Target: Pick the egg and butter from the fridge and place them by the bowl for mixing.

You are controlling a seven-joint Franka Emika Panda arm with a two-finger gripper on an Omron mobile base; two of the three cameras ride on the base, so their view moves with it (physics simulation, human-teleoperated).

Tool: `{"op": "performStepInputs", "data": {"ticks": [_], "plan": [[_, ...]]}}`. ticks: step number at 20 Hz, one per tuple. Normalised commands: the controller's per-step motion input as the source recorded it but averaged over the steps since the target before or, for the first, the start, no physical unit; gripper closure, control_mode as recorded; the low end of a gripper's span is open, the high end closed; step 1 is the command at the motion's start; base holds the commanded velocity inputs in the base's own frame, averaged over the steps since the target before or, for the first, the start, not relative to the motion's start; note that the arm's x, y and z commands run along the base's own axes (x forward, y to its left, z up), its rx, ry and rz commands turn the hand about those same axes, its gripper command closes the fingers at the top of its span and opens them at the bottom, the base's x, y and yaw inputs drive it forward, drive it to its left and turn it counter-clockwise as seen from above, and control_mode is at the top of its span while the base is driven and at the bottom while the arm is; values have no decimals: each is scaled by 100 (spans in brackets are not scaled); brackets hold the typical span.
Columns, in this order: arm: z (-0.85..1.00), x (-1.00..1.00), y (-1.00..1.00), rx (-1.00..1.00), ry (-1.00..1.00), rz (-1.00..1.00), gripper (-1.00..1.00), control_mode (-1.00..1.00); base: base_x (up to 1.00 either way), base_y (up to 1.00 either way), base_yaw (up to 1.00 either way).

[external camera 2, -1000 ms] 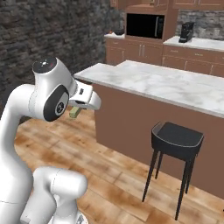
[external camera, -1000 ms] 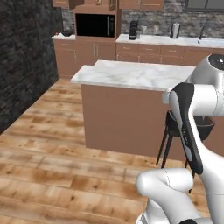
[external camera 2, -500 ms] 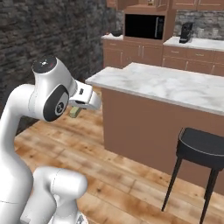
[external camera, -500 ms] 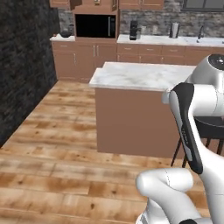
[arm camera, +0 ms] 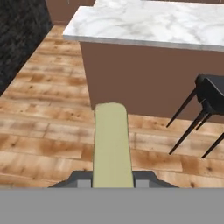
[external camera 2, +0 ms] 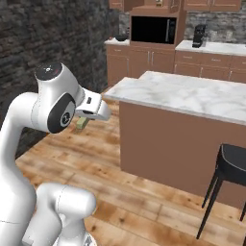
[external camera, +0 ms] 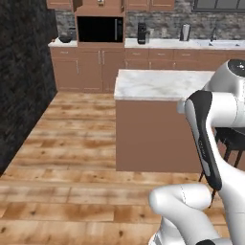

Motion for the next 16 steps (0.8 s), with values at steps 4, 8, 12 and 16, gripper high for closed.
{"op": "performStepInputs", "data": {"ticks": [4, 8, 12, 16], "plan": [[0, 0, 0, 0, 0, 0, 100, 100, 49, 61, -22], [0, 0, 0, 0, 0, 0, 100, 100, 48, 62, -21], [0, 0, 0, 0, 0, 0, 100, 100, 47, 63, -19], [0, 0, 0, 0, 0, 0, 100, 100, 51, 63, -17]]}}
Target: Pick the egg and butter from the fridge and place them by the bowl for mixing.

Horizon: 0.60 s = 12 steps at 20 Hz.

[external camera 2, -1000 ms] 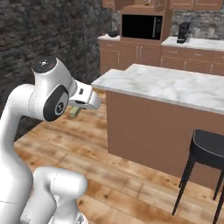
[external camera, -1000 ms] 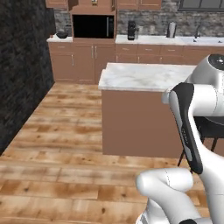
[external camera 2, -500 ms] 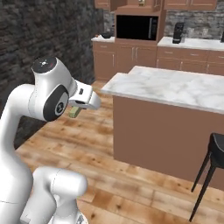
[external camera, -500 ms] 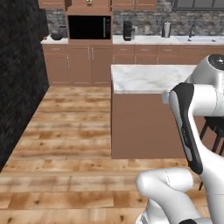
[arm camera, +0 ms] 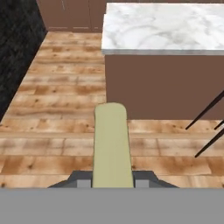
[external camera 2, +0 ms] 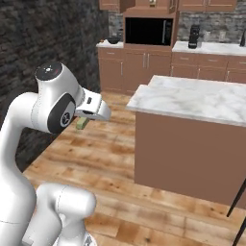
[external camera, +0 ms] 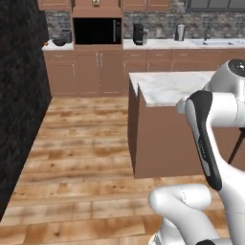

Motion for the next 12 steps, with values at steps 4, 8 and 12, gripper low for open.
{"op": "performStepInputs", "data": {"ticks": [4, 8, 12], "plan": [[0, 0, 0, 0, 0, 0, 100, 100, 54, 64, -14], [0, 0, 0, 0, 0, 0, 100, 100, 57, 64, -12], [0, 0, 0, 0, 0, 0, 100, 100, 57, 66, -11]]}}
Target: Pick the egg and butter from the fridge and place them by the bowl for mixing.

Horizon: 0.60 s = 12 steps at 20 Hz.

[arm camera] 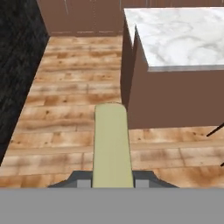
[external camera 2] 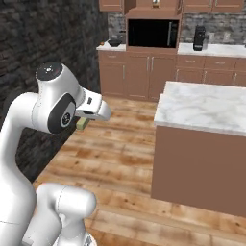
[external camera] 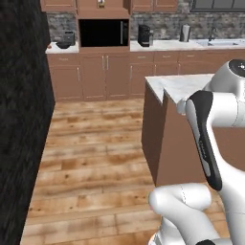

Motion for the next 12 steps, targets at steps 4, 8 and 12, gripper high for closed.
{"op": "performStepInputs", "data": {"ticks": [4, 8, 12], "plan": [[0, 0, 0, 0, 0, 0, 100, 100, 57, 66, -10], [0, 0, 0, 0, 0, 0, 100, 100, 59, 65, -10], [0, 0, 0, 0, 0, 0, 100, 100, 61, 63, -9]]}}
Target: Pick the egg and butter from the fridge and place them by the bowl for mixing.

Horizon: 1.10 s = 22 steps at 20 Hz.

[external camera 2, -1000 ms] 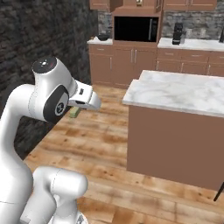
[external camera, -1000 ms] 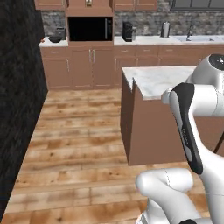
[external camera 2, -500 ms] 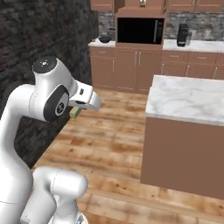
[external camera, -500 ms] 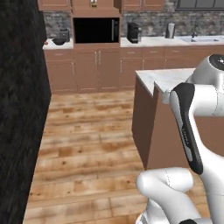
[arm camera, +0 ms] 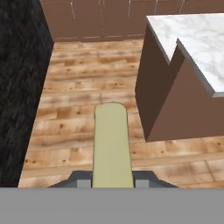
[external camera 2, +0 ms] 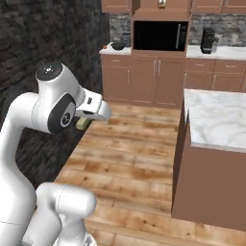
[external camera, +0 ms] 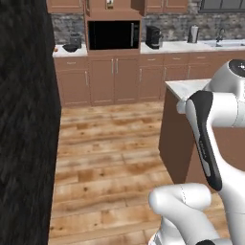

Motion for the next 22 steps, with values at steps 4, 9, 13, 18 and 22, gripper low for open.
{"op": "performStepInputs", "data": {"ticks": [4, 9, 13, 18, 22], "plan": [[0, 0, 0, 0, 0, 0, 100, 100, 62, 63, -9], [0, 0, 0, 0, 0, 0, 100, 100, 63, 63, -9], [0, 0, 0, 0, 0, 0, 100, 100, 65, 61, -10], [0, 0, 0, 0, 0, 0, 100, 100, 71, 56, -7], [0, 0, 0, 0, 0, 0, 100, 100, 83, 44, 0]]}}
